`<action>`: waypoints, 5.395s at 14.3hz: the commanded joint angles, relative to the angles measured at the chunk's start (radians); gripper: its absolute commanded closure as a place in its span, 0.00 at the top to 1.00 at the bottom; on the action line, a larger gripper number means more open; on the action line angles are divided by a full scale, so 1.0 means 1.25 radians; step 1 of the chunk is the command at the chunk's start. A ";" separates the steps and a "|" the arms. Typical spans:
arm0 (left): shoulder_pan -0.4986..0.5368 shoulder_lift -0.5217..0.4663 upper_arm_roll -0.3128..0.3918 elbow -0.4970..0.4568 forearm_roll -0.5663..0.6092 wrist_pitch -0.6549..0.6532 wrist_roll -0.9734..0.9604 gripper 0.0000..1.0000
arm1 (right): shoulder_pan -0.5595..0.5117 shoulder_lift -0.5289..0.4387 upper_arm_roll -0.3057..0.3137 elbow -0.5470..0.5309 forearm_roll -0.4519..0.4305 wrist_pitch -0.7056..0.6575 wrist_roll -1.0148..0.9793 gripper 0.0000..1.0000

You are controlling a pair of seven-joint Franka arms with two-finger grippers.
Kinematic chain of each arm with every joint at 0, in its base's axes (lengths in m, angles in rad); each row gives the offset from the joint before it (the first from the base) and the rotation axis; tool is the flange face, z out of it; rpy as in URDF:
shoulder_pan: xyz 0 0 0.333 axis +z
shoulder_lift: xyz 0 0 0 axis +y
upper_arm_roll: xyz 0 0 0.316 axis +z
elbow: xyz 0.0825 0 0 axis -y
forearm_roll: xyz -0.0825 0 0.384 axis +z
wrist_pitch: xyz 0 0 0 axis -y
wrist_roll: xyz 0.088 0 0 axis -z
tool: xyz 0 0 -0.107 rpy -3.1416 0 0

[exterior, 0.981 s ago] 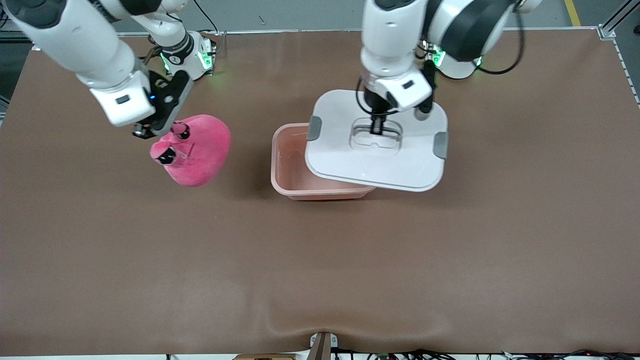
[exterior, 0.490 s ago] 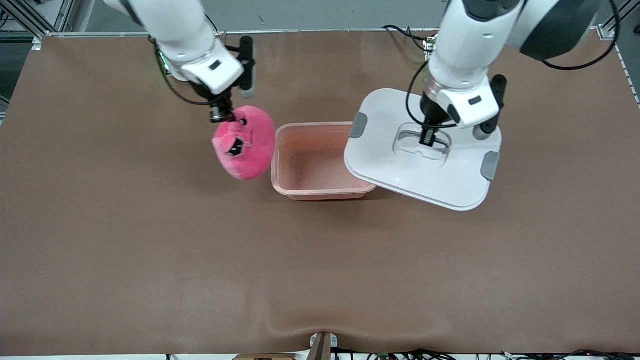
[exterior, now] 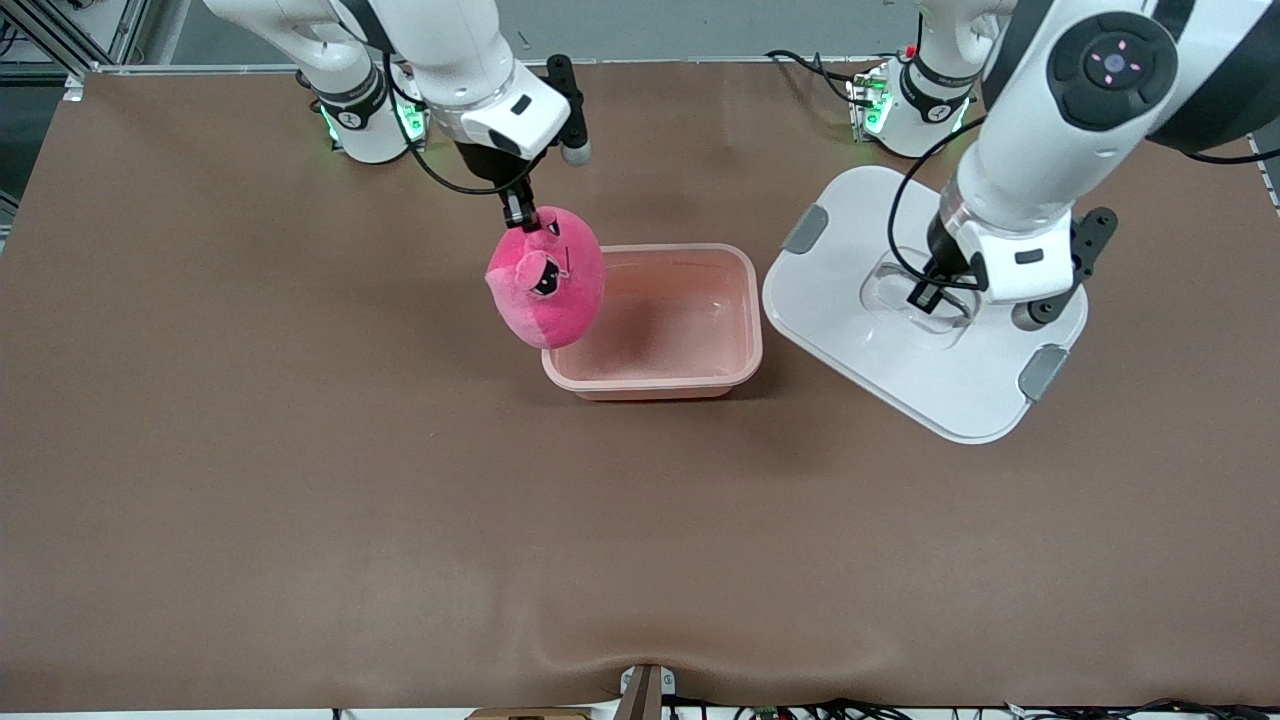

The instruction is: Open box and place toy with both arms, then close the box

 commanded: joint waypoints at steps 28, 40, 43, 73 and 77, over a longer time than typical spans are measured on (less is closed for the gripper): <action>-0.084 0.061 -0.013 0.000 -0.048 0.001 -0.068 0.00 | -0.071 -0.016 0.031 -0.039 -0.061 0.041 0.027 1.00; -0.315 0.208 -0.011 0.013 0.029 0.286 -0.846 0.00 | -0.096 -0.073 -0.286 0.049 -0.056 -0.056 0.209 1.00; -0.347 0.235 -0.012 0.013 0.101 0.316 -0.961 0.00 | -0.095 -0.073 -0.348 0.066 -0.050 -0.068 0.372 1.00; -0.427 0.288 -0.012 -0.011 0.179 0.371 -1.017 0.00 | -0.054 0.023 -0.564 0.189 0.058 -0.296 0.842 1.00; -0.423 0.279 -0.012 -0.023 0.179 0.363 -1.009 0.00 | -0.043 0.024 -0.565 0.197 0.058 -0.294 0.842 1.00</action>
